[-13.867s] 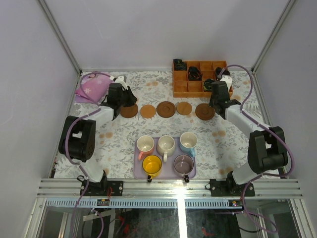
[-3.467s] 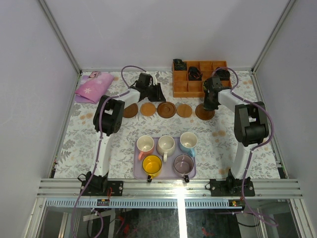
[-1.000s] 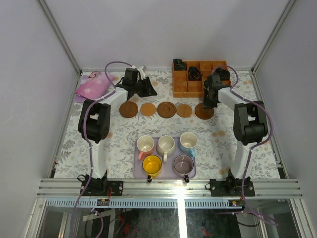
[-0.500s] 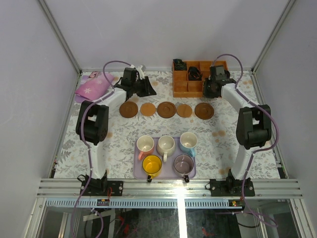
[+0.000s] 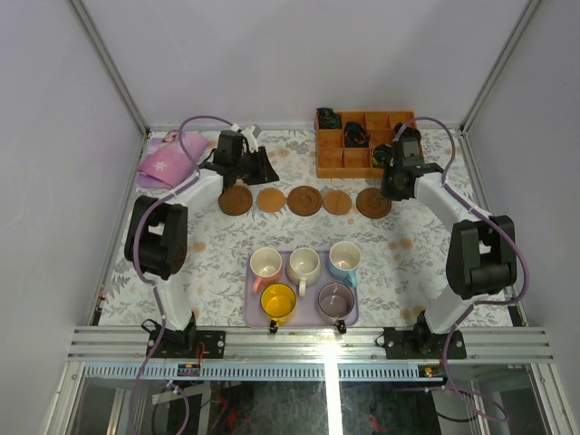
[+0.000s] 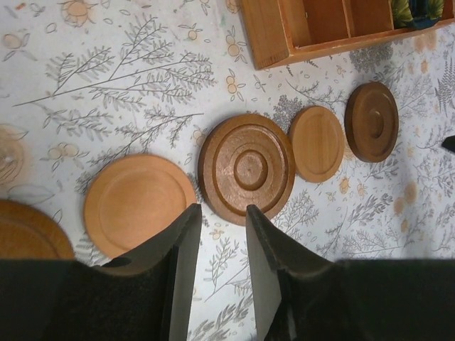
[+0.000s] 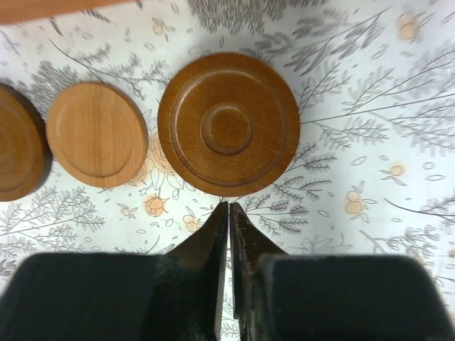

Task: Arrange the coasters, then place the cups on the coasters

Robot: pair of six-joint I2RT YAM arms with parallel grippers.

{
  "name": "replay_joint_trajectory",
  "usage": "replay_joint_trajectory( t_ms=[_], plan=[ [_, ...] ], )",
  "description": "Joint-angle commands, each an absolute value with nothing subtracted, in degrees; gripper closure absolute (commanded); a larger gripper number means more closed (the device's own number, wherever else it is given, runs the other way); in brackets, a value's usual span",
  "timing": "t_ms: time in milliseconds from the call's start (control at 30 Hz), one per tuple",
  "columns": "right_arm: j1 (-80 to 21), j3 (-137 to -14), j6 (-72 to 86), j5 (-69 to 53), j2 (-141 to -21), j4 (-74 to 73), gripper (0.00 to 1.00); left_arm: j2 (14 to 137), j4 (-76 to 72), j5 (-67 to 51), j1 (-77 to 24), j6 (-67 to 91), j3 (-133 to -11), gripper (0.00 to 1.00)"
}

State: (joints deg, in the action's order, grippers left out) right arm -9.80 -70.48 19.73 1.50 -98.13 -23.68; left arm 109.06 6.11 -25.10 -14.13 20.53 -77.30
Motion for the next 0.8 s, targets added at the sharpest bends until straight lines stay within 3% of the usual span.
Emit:
replay_joint_trajectory(
  t_ms=[0, 133, 200, 233, 300, 367, 567, 767],
  plan=[
    [-10.0, -71.0, 17.8, 7.0, -90.2, -23.0, 0.84, 102.3, 5.4, -20.4, -13.9, 17.1, -73.6, 0.66],
    [-10.0, -69.9, 16.9, 10.0, -86.6, -23.1, 0.6, 97.0, 5.3, -15.7, -13.9, 16.8, -68.2, 0.59],
    [-9.9, -68.9, 16.9, 11.6, -84.6, -22.8, 0.5, 94.3, 5.2, -13.6, -13.9, 16.9, -65.7, 0.49],
    [-10.0, -68.3, 16.8, 12.5, -83.7, -22.6, 0.41, 92.8, 5.1, -12.6, -13.8, 16.9, -64.6, 0.43],
    [-10.0, -67.1, 16.9, 13.9, -81.5, -22.3, 0.18, 90.2, 5.0, -10.7, -13.9, 16.9, -62.6, 0.24],
    [-9.9, -66.1, 16.9, 14.4, -79.8, -22.5, 0.03, 87.8, 5.0, -9.6, -13.8, 17.2, -61.0, 0.02],
    [-9.9, -63.0, 17.3, 10.9, -75.2, -26.9, 0.01, 81.5, 3.8, -9.2, -13.9, 19.4, -55.1, 0.0],
    [-10.1, -58.0, 17.1, -0.9, -68.5, -32.0, 0.0, 78.2, 4.1, -10.6, -13.9, 19.6, -50.9, 0.0]
  ],
)
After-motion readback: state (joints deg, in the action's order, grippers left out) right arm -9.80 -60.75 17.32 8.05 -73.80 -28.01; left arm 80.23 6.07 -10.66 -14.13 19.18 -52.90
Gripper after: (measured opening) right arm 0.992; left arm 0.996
